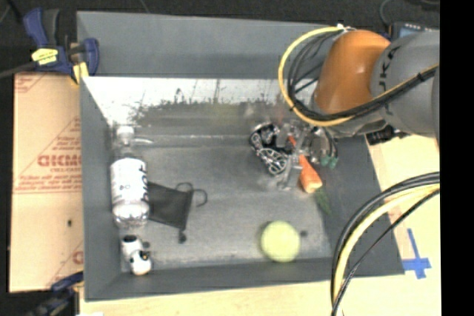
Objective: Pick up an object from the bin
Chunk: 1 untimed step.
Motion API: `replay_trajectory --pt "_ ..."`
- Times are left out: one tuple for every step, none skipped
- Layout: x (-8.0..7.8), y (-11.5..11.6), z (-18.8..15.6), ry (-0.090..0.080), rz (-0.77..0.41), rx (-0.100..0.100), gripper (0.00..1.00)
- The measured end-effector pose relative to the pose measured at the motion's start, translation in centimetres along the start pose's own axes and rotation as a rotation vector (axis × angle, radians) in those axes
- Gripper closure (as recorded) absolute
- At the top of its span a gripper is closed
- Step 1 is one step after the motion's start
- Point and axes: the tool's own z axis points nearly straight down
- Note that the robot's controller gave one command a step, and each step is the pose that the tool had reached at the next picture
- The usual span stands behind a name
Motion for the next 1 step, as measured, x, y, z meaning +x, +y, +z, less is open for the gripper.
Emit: replay_trajectory --pt "-0.64 -0.53 0.24 -0.002 -0.188 0.0 0.0"
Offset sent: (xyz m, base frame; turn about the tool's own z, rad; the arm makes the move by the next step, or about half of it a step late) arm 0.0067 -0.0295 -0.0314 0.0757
